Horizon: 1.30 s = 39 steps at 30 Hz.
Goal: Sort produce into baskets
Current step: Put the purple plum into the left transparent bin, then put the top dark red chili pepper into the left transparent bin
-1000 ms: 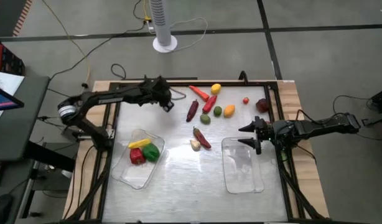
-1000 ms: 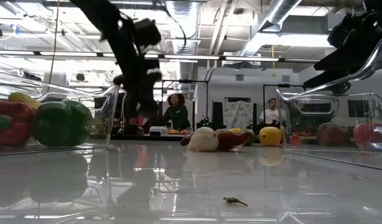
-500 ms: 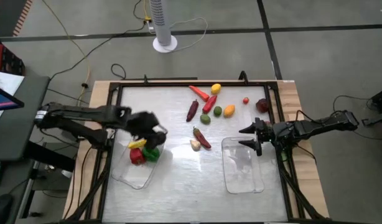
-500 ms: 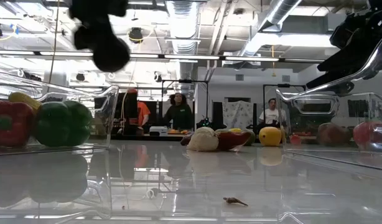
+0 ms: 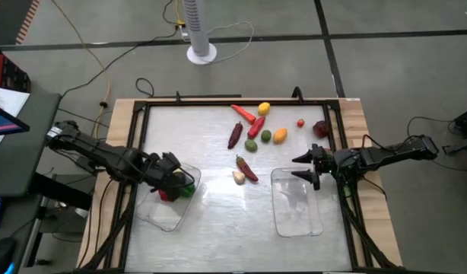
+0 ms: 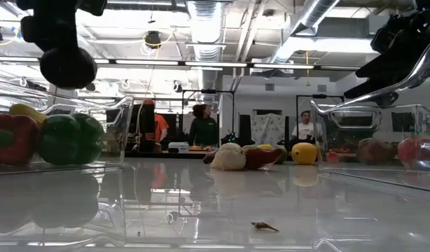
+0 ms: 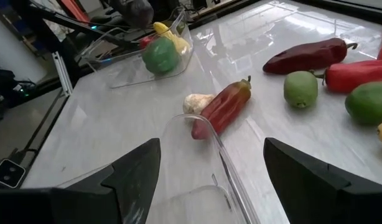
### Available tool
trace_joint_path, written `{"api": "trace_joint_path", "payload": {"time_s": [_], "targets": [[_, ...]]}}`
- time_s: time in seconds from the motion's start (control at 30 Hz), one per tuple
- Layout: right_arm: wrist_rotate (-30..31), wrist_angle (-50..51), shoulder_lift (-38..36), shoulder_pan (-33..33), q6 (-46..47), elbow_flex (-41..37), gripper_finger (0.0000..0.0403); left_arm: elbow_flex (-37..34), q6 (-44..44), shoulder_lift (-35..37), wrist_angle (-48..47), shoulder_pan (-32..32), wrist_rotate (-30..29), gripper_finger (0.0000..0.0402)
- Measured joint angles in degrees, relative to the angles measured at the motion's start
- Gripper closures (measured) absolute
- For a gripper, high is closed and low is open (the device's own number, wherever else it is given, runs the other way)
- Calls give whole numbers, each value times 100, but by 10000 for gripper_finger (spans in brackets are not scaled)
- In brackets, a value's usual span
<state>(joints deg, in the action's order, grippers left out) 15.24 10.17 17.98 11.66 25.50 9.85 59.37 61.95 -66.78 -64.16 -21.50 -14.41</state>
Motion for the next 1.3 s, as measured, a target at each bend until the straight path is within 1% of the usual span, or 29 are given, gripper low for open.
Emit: {"api": "trace_joint_path", "payload": {"time_s": [0.1,0.2,0.37,0.43,0.57,0.67,0.77,0.9,1.03,1.3], "targets": [[-1,-5,2,0,-2,0,93,0,-79,7,10,71,-63,75],[-4,-17,-1,0,-2,0,93,0,-277,4,27,217,-131,57],[-6,-17,-1,0,-6,0,93,0,-584,4,209,528,-132,53],[-2,-31,2,0,-26,0,93,0,-823,4,541,647,-150,53],[-1,-76,2,0,-42,0,93,2,-1307,-142,1160,979,-507,53],[2,-139,-1,0,-49,0,93,2,-1634,-432,1337,1379,-711,53],[5,-216,2,0,-68,0,93,2,-2083,-876,1711,1814,-704,53],[12,-211,2,0,-137,0,93,42,-2706,-1493,2437,2293,-652,52],[14,-212,2,0,-176,0,93,353,-3142,-2104,2887,2677,-640,52],[18,-156,-1,0,-219,0,93,997,-3616,-3257,3838,3274,-725,52]]}}
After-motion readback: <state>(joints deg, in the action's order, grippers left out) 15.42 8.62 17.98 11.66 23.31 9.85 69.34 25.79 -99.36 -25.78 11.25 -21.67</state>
